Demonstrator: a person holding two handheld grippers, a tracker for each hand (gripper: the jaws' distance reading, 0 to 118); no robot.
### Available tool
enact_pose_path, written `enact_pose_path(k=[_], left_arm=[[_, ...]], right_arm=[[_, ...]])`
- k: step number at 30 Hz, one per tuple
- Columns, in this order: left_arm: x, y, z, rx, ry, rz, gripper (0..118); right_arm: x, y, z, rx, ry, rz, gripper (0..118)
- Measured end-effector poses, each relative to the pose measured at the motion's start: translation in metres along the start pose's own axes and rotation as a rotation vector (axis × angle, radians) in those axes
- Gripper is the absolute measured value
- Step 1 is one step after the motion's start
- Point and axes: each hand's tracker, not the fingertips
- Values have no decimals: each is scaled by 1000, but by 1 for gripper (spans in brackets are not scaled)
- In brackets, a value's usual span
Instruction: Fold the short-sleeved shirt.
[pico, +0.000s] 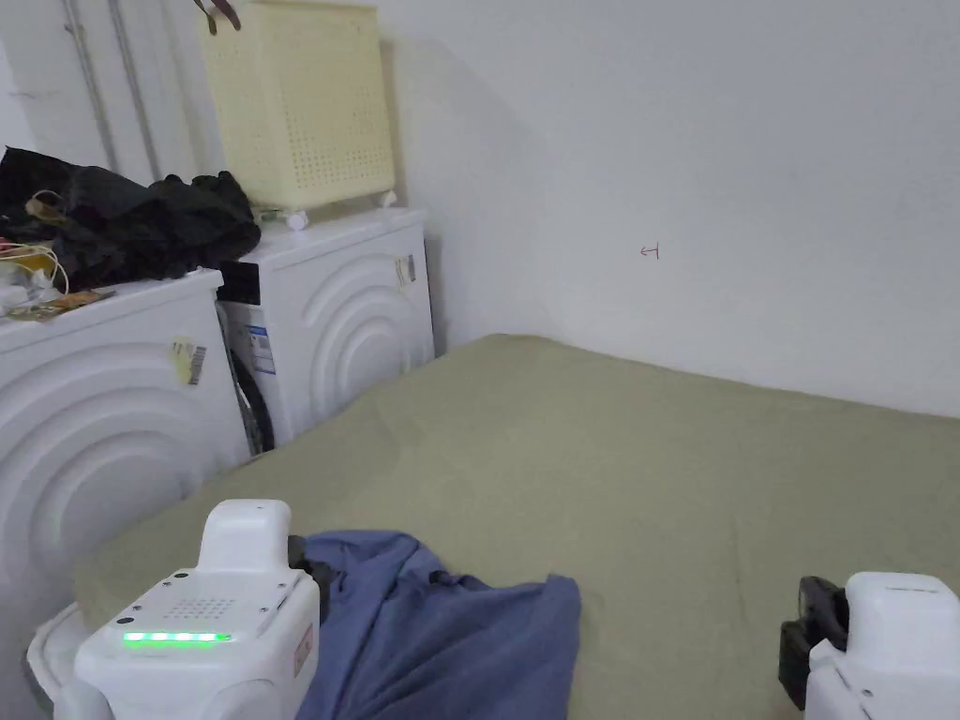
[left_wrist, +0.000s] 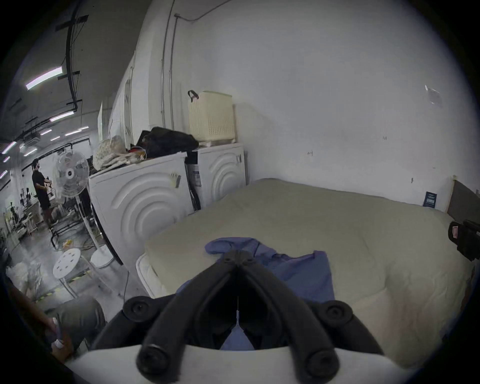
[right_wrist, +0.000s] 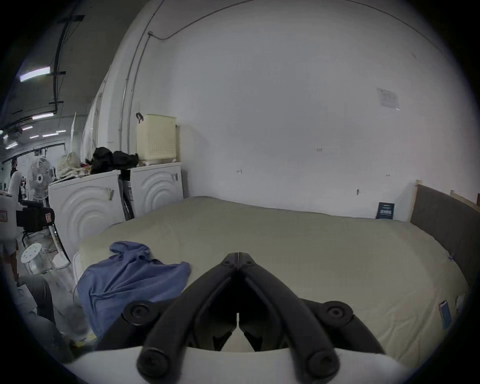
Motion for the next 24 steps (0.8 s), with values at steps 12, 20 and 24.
enact_pose_path(k=[12,20,24], left_arm=[[34,-67,-155,-453,-245,-144,35],[61,-106,-215,-589,-264,-223,116],[70,-118,-221,-641,-249,-228,114]], right_arm=[[24,-49,-8,-164,-23,32,0],[34,-84,-10,-283,-45,-11,0],[40,-91,3,-310,-56,-33,0]])
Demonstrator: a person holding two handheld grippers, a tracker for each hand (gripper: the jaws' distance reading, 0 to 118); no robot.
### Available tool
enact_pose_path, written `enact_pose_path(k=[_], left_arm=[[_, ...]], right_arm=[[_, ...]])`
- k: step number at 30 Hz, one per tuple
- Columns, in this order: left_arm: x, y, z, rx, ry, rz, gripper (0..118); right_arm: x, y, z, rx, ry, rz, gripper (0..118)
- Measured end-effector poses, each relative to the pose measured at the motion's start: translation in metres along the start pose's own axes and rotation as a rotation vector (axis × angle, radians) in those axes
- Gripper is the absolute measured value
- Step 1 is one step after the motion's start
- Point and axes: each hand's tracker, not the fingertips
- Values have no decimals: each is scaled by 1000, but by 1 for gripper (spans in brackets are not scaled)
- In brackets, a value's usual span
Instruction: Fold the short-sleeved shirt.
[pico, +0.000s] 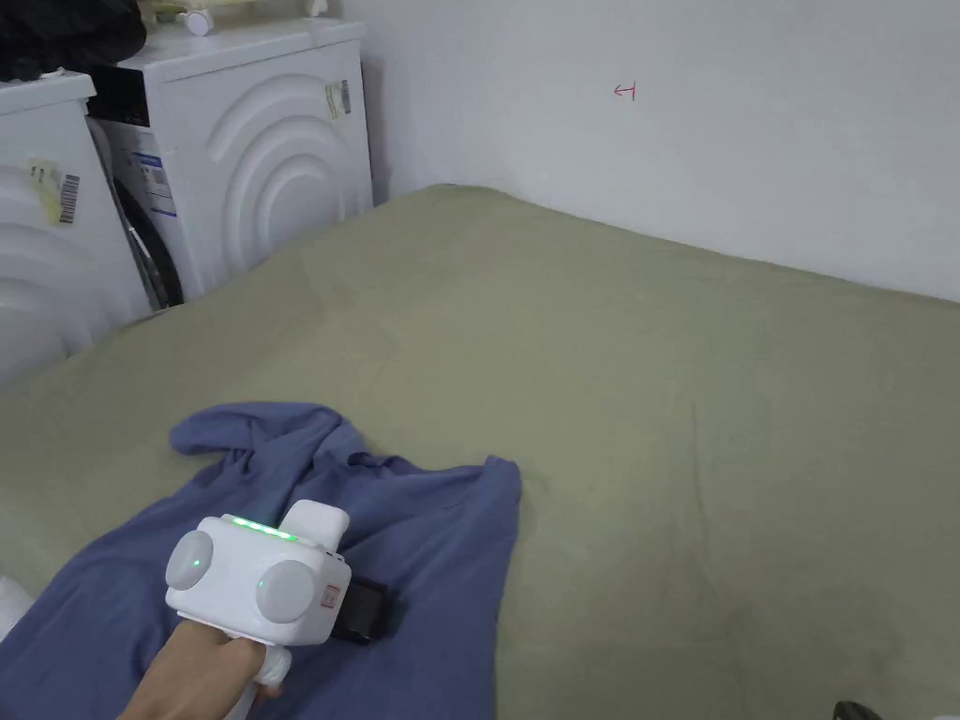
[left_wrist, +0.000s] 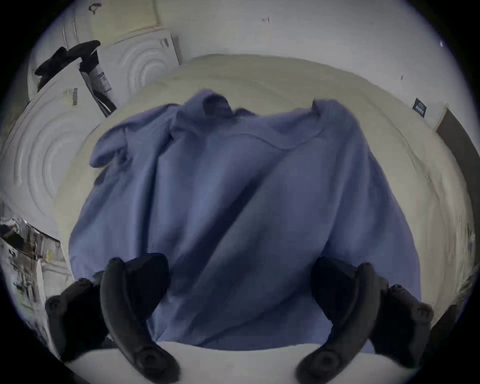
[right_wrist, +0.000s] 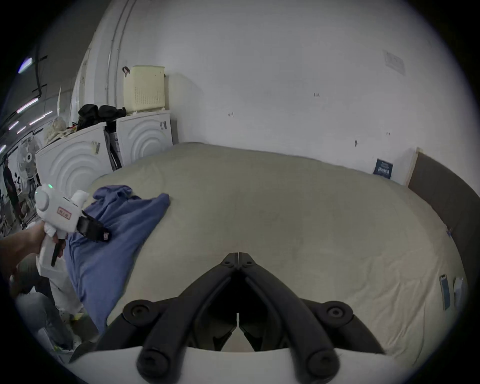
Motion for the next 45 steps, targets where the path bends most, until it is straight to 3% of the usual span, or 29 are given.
enact_pose_path(k=[1,2,3,4,5,12,16,28,36,45], left_arm=[[1,2,6,2,-10,30,109],[1,1,13,30,-58,51,93],[3,1,21,53,-73,57,69],[9,1,28,76,1,19,27],[14,0,31,88,39,-9,3],[23,11,102,190,-29,38,3],[66,36,151,293,-56,-60,3],[326,96,242,450,-431,-346,3],[493,92,228,391,-689,-465,3],[548,52,101,117,-570,-532,5]], right_arm=[[2,-1,5,-1,-4,-2,0],[5,-2,12,-3,-7,-4,0],[8,-3,19,-1,-13,-9,0],[12,-3,27,4,-17,-18,0],[16,-3,37,12,-26,-30,0],[53,-8,100,70,-100,-60,0],[78,-17,143,108,-164,-100,0],[150,-41,204,115,-373,-186,0],[185,-49,194,81,-448,-227,0],[200,-60,160,9,-441,-262,0]])
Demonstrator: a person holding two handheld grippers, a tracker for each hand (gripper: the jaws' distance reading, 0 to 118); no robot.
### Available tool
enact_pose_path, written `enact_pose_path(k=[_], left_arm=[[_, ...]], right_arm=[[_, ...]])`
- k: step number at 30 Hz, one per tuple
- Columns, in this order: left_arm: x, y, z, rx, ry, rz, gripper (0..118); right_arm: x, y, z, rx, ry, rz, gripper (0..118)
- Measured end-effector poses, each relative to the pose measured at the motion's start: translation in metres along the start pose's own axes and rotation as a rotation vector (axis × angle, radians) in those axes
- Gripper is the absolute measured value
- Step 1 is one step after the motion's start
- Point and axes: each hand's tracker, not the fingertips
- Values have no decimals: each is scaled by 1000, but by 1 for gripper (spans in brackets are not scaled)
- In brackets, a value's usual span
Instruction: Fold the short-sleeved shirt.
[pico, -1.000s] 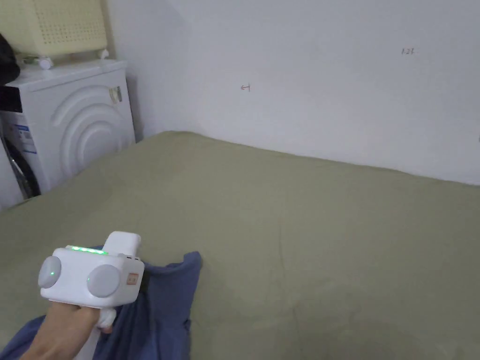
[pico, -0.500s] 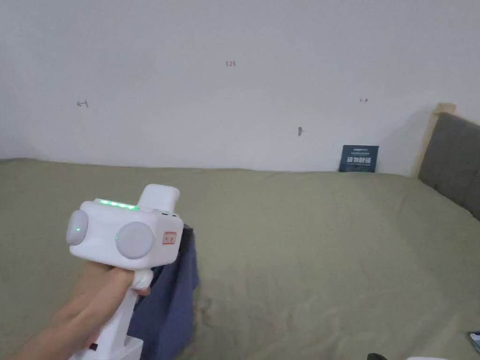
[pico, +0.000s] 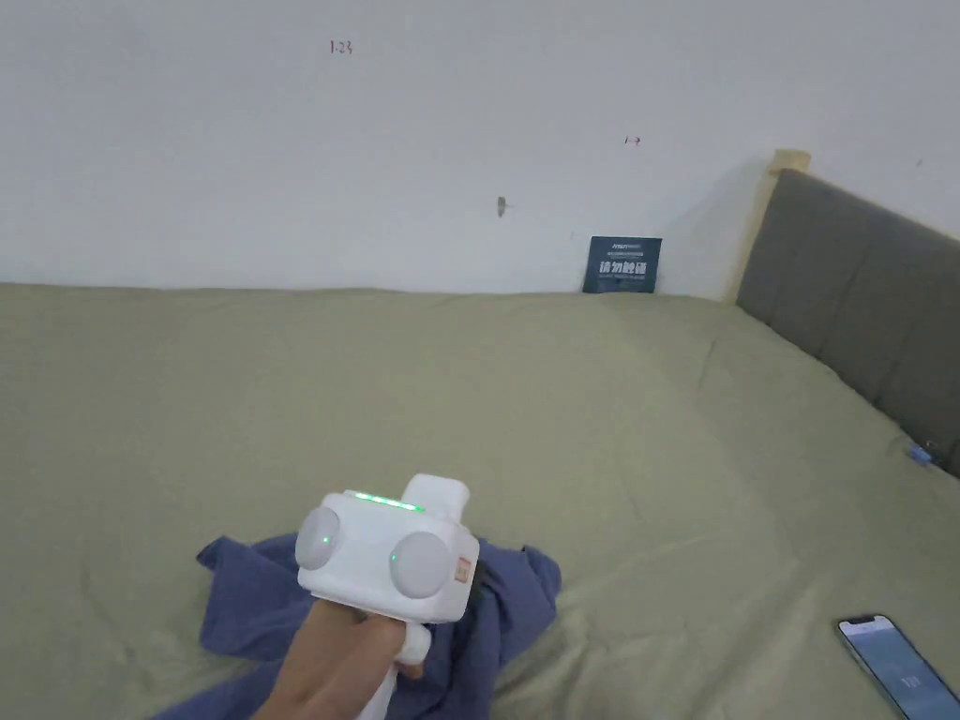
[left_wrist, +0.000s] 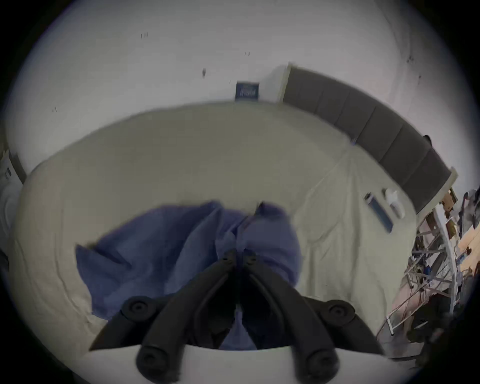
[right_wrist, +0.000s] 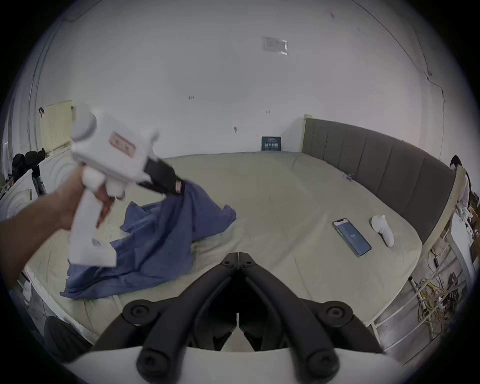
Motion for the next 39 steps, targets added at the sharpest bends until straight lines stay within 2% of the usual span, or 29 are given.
enact_pose_path(k=[1,3,4,7,9,11,13,14,15,16,17,21,25,28,31,36,37,38,39], left_arm=[[-2,-8,-4,6,9,1,23],[-12,-18,0,58,30,23,97],[-16,-21,4,67,41,45,116],[-32,-32,61,160,51,74,115],[-42,-47,112,272,115,68,114],[-51,-66,162,350,165,68,107],[-63,-92,216,416,189,90,72],[-67,-108,240,447,194,101,60],[-73,-127,265,490,232,123,60],[-77,-141,281,511,276,153,7],[-82,-155,297,539,325,172,1],[-101,-209,350,549,418,215,1],[-120,-238,369,538,450,280,1],[-137,-246,362,486,479,311,1],[-155,-249,344,436,441,365,1],[-189,-243,285,253,401,388,1],[-199,-242,272,225,398,409,5],[-210,-240,256,178,381,424,18],[-221,-239,241,143,357,454,47]], right_arm=[[-1,-1,-2,-2,5,4,0],[-2,-1,-4,-8,10,11,0],[-3,0,-4,-9,12,12,0],[-6,3,0,3,25,16,0],[-9,6,6,23,30,22,0],[-12,9,15,45,39,23,0],[-16,11,25,81,44,26,0],[-18,12,29,90,43,34,0],[-21,13,33,103,41,44,0],[-23,13,37,111,40,46,0],[-24,13,40,114,44,42,0],[-33,11,54,132,63,36,0],[-41,10,59,131,75,35,0],[-47,9,60,128,84,38,0],[-53,10,57,124,90,54,0],[-61,10,44,98,96,73,0],[-63,9,42,91,96,80,0],[-65,8,38,80,98,87,0],[-66,7,34,70,100,91,0]])
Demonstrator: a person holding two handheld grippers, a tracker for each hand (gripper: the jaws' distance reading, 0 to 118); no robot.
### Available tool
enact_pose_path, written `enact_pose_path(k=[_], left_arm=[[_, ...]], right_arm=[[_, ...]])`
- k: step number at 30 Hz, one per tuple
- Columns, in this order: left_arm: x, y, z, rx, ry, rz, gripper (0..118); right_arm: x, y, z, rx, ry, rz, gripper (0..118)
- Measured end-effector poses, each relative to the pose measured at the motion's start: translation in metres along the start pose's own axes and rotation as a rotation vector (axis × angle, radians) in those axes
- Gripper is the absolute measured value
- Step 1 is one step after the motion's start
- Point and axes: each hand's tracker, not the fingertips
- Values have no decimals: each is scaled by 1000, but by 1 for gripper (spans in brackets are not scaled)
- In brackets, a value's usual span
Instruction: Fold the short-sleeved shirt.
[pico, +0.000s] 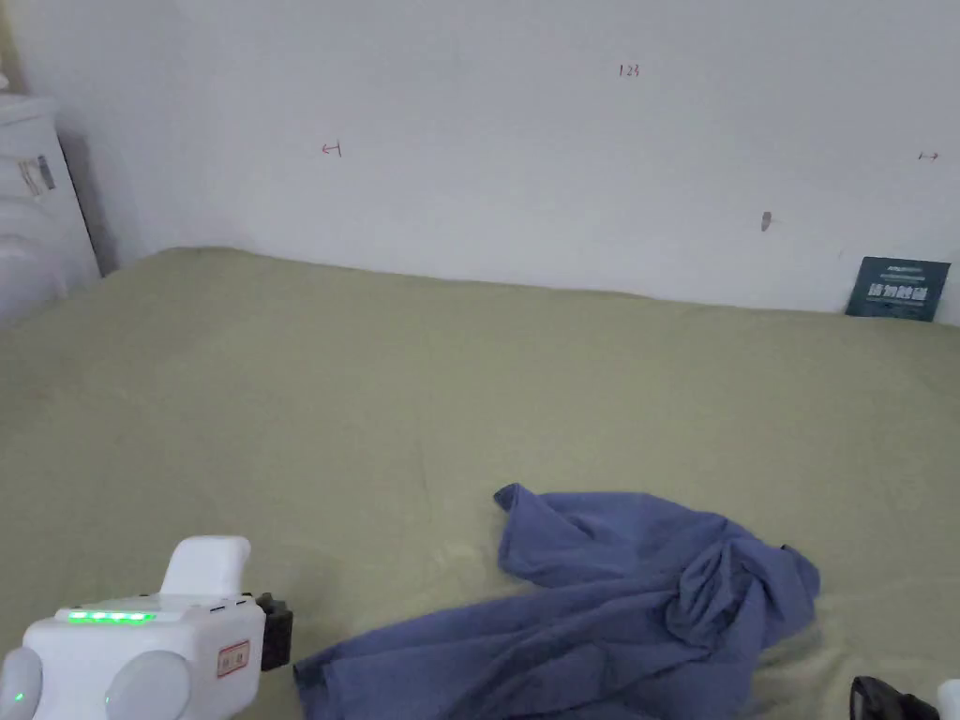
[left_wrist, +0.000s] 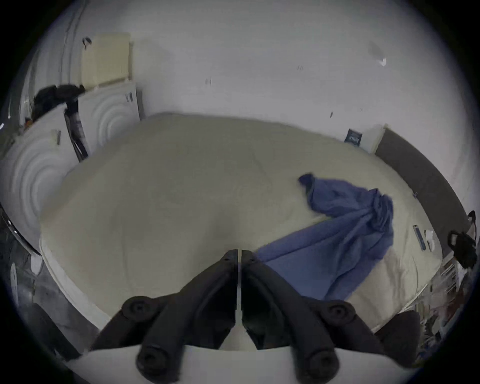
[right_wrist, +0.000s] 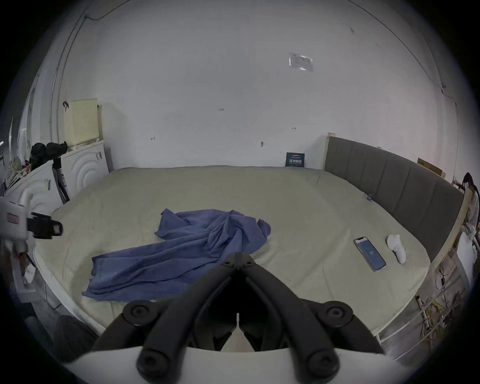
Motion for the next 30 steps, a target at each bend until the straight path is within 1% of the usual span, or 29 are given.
enact_pose_path(k=[1,2,3,4,6,9,11,12,13,14,15,16,17,18,19,22,25,27,30], left_arm=[[-2,2,-13,-37,-1,5,92],[-5,3,-32,-85,-8,27,106],[-6,5,-50,-153,0,10,106],[-6,5,-63,-180,3,11,106],[-2,4,-85,-191,80,-17,106],[5,3,-105,-233,104,-36,103],[14,-6,-103,-240,106,-62,90],[20,-7,-97,-198,137,-112,86],[25,-6,-93,-205,79,-142,67],[29,-7,-90,-209,58,-127,48],[36,-8,-87,-218,51,-138,24],[41,-9,-88,-227,6,-153,3],[47,-12,-91,-225,76,-176,3],[49,-13,-92,-222,87,-223,3],[49,-12,-92,-218,84,-230,2],[35,-7,-89,-227,35,-153,2],[27,-5,-87,-232,1,-113,2],[29,-5,-82,-238,-8,-111,2],[33,-5,-81,-240,-10,-124,2]], right_arm=[[0,-1,-3,-7,1,2,0],[-1,-3,-7,-21,1,5,0],[-1,-5,-11,-31,4,6,0],[-1,-6,-15,-42,8,7,0],[-1,-10,-22,-63,9,10,0],[-2,-15,-32,-91,7,13,0],[-1,-17,-37,-106,7,14,0],[-1,-19,-40,-113,8,14,0],[0,-21,-44,-121,9,15,0],[0,-23,-48,-131,11,15,0],[1,-24,-52,-143,14,15,0],[2,-24,-57,-150,15,14,0],[4,-24,-60,-153,15,11,0],[7,-23,-64,-151,13,9,0],[10,-21,-68,-152,7,12,0],[27,-11,-83,-153,-10,3,0],[48,2,-110,-152,-27,8,0],[65,13,-136,-165,-48,20,0],[94,34,-184,-200,-52,-5,0]])
